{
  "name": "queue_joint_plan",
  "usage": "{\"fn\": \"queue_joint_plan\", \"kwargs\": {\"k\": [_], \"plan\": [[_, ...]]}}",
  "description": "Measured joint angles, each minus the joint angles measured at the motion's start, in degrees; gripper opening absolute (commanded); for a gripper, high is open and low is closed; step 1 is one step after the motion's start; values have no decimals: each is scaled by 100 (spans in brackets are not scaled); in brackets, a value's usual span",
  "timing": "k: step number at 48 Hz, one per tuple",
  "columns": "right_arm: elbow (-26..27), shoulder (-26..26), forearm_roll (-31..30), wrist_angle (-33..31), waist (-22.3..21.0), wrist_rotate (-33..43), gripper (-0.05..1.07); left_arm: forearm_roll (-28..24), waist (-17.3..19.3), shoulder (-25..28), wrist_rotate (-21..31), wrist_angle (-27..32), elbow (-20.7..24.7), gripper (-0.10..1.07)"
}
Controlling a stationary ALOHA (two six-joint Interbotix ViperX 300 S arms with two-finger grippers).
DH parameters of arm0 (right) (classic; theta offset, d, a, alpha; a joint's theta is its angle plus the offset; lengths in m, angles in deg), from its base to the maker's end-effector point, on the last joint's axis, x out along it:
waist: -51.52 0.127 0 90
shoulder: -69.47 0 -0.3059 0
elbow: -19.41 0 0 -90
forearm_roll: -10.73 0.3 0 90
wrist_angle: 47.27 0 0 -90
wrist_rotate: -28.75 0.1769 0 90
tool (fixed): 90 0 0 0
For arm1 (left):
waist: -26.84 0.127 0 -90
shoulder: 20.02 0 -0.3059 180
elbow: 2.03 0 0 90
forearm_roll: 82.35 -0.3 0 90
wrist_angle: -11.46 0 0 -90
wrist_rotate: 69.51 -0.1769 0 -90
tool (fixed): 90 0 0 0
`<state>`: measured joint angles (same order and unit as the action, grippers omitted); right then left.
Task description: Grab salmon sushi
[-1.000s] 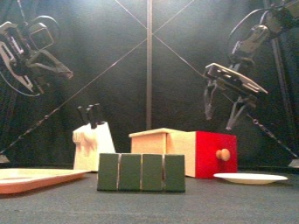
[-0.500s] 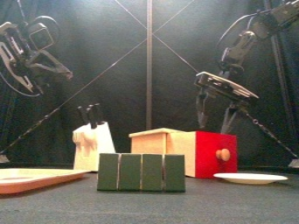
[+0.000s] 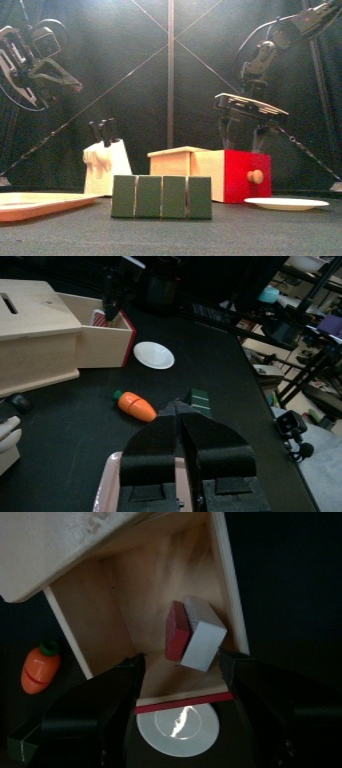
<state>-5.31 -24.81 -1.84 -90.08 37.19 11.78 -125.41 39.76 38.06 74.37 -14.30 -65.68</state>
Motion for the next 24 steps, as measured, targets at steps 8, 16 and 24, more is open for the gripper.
{"fn": "queue_joint_plan", "kwargs": {"k": [8,16,24], "plan": [[105,-105,-9,-35,0,-35,94,-9,9,-9,-9,18,9,36],[220,-114,-62,9,0,-44,94,0,0,0,-9,44,-9,36],[246,-114,-79,132,9,-53,94,0,0,0,-9,44,-9,36]]}}
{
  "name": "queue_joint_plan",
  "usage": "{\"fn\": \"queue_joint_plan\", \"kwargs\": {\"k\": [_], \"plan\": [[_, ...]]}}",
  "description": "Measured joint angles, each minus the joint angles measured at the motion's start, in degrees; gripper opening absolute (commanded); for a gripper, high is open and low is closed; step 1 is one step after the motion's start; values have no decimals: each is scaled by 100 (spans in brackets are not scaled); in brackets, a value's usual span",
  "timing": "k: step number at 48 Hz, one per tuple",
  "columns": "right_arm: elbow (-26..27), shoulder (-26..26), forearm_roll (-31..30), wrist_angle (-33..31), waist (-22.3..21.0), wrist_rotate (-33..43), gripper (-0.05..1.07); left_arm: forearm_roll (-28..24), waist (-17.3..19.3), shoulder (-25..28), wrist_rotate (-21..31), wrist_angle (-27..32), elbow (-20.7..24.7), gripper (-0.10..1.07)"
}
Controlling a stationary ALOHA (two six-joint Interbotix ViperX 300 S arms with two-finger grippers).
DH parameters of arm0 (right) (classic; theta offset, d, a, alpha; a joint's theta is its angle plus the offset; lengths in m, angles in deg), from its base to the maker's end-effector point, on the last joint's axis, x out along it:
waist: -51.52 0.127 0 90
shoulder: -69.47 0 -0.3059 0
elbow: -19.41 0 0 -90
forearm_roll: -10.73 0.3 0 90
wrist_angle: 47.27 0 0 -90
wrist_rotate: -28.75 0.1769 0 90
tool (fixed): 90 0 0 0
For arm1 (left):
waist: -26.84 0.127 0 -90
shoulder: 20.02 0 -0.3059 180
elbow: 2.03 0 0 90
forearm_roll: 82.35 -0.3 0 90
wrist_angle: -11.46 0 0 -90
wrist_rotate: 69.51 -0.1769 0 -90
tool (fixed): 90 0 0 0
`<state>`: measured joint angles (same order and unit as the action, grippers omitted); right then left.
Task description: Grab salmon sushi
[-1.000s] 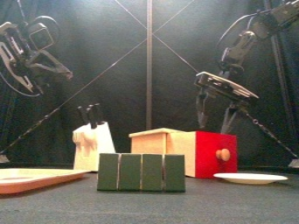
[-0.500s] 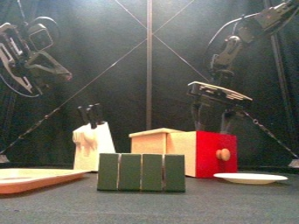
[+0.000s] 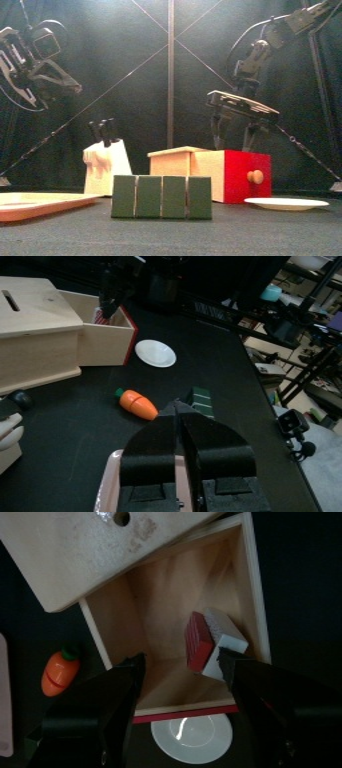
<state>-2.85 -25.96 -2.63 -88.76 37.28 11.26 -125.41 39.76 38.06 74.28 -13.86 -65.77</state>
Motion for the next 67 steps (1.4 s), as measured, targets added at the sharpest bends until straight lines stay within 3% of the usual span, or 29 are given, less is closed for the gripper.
{"fn": "queue_joint_plan", "kwargs": {"k": [17,42,67], "plan": [[176,-211,123,-677,9,53,94,0,9,-9,0,9,0,36],[677,-606,-53,-694,53,-18,94,-9,9,-9,0,79,-18,36],[686,-606,0,-923,88,0,94,-9,18,0,9,88,-26,36]]}}
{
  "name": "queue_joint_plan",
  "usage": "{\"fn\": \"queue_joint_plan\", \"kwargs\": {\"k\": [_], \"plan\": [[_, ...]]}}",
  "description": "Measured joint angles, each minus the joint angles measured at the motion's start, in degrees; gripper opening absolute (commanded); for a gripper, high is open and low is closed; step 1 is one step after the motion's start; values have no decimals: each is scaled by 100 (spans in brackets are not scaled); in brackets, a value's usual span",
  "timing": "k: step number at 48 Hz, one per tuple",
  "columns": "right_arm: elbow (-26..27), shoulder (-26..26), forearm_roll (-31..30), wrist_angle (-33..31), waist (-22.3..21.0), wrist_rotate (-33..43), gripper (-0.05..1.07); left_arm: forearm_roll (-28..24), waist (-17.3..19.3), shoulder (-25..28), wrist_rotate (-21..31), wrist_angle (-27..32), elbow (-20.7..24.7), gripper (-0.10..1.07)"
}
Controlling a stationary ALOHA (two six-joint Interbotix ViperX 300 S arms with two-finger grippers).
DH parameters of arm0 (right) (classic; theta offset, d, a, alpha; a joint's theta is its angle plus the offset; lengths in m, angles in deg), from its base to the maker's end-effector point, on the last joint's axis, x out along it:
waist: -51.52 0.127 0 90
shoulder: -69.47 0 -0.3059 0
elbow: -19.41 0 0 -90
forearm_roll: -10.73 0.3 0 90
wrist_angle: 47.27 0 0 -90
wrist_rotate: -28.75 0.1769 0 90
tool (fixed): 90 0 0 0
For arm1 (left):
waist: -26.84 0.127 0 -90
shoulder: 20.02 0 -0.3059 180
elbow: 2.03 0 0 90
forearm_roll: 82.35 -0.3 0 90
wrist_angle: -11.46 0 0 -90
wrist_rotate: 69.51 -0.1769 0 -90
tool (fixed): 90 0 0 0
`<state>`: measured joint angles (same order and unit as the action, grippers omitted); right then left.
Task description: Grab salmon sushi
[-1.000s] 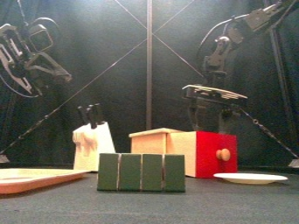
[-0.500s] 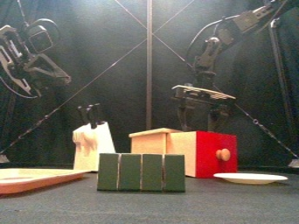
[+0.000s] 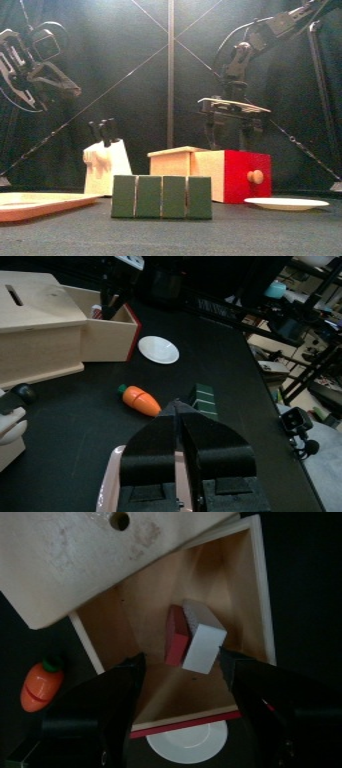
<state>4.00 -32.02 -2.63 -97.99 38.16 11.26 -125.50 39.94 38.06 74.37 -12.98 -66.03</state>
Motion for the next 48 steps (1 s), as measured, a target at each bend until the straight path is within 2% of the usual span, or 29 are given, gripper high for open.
{"fn": "queue_joint_plan", "kwargs": {"k": [18,48], "plan": [[-79,62,26,-79,9,26,94,0,0,-9,0,0,0,36],[-176,-97,-18,290,-237,0,93,0,0,-9,-9,0,0,36]]}}
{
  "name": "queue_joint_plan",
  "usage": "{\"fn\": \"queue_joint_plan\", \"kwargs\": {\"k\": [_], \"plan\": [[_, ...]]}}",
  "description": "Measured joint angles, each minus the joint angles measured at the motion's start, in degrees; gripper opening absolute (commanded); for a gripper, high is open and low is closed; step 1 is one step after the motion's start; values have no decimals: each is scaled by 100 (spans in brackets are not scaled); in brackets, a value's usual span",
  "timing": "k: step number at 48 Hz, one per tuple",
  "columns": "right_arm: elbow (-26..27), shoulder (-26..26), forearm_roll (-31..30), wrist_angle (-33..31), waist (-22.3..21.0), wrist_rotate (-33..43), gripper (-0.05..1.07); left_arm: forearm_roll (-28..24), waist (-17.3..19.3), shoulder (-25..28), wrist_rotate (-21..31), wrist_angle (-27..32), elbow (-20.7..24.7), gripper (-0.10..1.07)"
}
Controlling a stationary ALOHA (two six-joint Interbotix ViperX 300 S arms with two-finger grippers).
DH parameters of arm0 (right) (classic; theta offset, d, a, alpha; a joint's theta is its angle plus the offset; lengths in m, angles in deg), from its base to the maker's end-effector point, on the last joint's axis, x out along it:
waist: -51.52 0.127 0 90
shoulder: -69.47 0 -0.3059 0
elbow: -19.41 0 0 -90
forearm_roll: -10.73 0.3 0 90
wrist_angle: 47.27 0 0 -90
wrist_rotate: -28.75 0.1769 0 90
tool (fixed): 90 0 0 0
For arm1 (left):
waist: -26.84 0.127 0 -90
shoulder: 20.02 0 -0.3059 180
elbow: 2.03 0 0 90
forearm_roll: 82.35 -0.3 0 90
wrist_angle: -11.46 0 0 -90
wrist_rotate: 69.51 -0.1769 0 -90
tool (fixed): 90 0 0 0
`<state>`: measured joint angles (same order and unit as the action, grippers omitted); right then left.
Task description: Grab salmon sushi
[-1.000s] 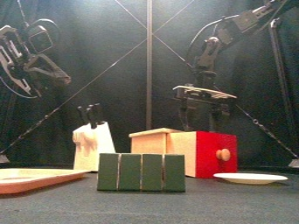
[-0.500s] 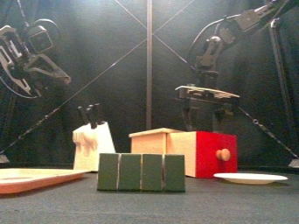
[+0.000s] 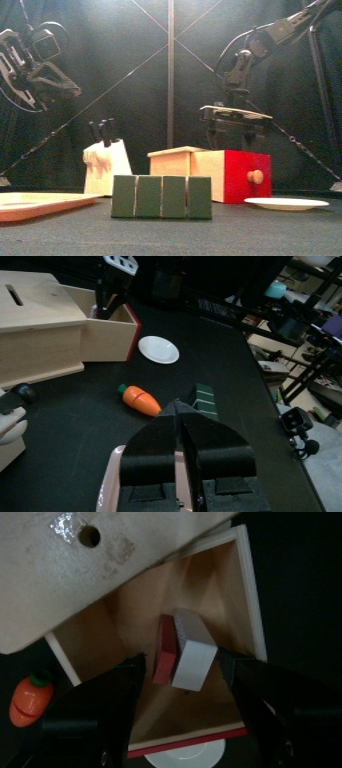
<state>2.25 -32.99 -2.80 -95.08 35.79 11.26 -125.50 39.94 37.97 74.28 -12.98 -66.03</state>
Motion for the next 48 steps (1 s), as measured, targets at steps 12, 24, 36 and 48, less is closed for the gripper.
{"fn": "queue_joint_plan", "kwargs": {"k": [12,24,36,48], "plan": [[0,-70,-9,70,-26,0,93,0,0,9,0,0,0,36],[-9,-79,-9,70,-26,-9,89,9,9,9,9,0,0,36],[-9,-70,-9,62,-26,0,74,9,9,0,0,0,0,36],[18,-70,-26,18,-18,-9,69,9,9,0,0,18,0,36]]}}
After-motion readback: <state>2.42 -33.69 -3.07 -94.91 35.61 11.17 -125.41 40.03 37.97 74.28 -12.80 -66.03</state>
